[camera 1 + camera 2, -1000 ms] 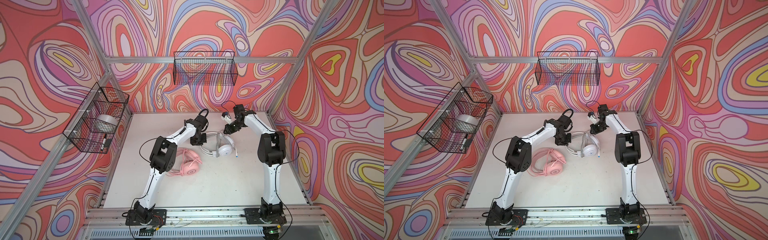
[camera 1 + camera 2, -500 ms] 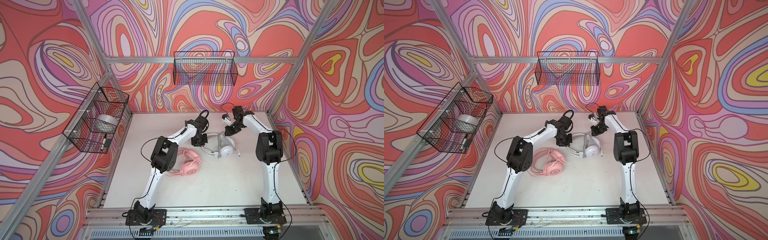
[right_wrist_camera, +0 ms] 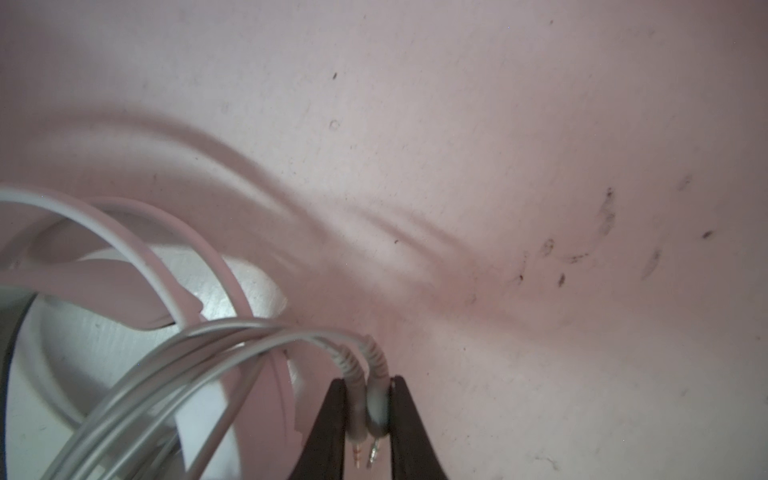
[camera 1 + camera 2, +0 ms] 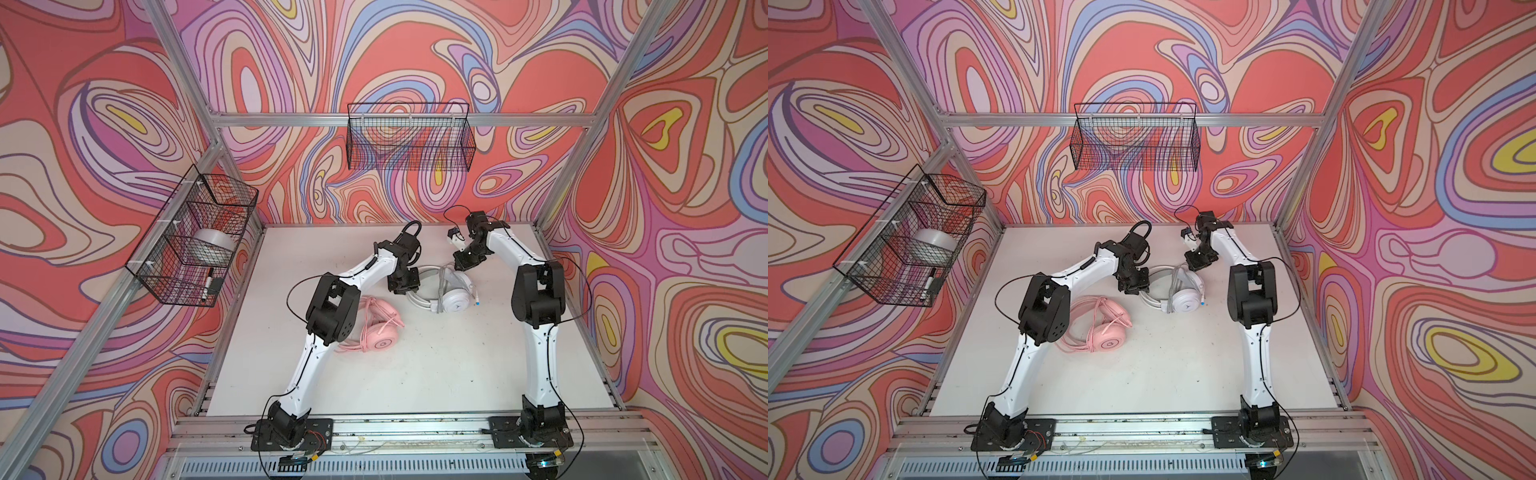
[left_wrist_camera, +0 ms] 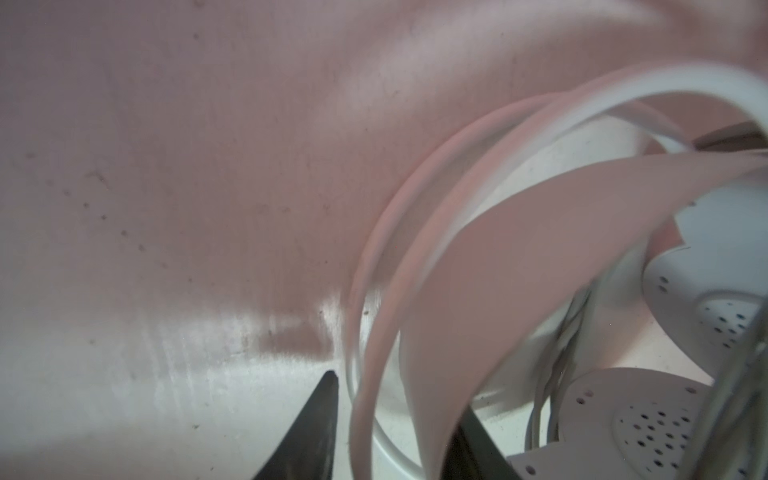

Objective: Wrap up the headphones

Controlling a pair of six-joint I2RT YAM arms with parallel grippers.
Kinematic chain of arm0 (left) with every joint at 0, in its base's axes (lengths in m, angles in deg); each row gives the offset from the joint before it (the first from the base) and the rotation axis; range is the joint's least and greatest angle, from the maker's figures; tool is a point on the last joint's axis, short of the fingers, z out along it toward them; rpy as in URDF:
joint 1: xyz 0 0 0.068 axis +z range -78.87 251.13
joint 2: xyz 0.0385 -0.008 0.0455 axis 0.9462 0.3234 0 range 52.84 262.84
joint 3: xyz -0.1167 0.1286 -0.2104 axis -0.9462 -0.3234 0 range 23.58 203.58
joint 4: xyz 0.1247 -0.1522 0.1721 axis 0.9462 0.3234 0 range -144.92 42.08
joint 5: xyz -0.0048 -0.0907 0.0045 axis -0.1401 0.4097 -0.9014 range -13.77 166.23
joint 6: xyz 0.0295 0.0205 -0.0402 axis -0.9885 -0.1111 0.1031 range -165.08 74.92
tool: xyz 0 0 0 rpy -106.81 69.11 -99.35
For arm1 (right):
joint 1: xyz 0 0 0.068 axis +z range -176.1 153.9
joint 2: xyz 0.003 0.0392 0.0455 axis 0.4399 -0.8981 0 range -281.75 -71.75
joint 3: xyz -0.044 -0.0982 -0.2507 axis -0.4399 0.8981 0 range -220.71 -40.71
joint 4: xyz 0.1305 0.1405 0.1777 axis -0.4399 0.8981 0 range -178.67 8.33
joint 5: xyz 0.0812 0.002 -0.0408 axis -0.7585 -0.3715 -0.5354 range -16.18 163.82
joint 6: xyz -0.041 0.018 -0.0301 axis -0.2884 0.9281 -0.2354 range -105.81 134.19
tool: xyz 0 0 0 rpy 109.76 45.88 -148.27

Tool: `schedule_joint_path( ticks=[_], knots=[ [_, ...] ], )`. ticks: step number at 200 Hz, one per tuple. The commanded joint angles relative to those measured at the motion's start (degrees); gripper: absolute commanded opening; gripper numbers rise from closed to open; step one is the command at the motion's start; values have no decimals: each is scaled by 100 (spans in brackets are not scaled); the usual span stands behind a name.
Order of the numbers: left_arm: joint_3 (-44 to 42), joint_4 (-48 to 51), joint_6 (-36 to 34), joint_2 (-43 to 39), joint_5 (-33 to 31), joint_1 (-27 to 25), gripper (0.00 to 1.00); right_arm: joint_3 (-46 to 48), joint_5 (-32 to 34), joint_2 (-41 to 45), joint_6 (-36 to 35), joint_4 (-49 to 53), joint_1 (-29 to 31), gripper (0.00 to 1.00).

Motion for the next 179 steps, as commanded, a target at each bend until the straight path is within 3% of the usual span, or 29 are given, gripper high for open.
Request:
schedule_joint_path(
  ticks=[1, 64, 179],
  knots=[
    [-46, 204, 23, -21, -71, -28, 52, -200, 165, -140, 82, 26, -76, 0],
    [-82, 177, 57, -124, -76, -30, 67, -271, 227, -61, 134, 110, -77, 7],
    [-218, 53, 152, -172, 26, -98, 62, -346, 189, 126, 153, 137, -84, 30]
  ],
)
